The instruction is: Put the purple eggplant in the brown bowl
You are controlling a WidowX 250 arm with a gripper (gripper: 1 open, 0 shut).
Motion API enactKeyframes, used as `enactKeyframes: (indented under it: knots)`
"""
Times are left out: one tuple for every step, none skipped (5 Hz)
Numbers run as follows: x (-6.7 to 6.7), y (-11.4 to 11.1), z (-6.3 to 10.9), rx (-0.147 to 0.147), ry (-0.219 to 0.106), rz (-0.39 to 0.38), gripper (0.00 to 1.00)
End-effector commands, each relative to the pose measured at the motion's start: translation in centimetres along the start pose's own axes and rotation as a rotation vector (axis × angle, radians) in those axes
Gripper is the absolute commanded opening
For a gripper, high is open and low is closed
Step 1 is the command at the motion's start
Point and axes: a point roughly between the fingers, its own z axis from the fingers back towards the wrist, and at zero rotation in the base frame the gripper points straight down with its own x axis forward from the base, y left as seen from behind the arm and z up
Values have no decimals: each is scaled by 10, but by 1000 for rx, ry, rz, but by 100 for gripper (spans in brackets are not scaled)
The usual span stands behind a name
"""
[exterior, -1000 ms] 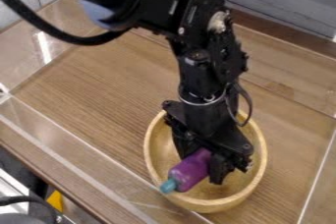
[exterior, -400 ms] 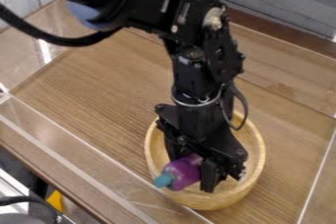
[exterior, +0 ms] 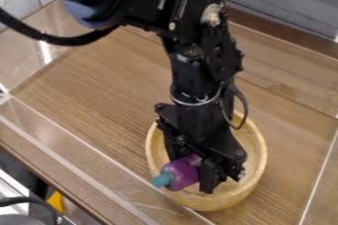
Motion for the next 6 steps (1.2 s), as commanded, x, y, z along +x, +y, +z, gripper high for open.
enactKeyframes:
  knots:
    - [4, 2, 9, -10, -44, 1, 0]
    - [6, 2, 10, -12, -47, 9, 0]
    - [8, 2, 10, -15, -49, 16, 0]
    - [10, 2, 11, -17, -52, 24, 0]
    - [12, 2, 11, -20, -55, 32, 0]
    - [13, 2, 12, -22, -57, 39, 0]
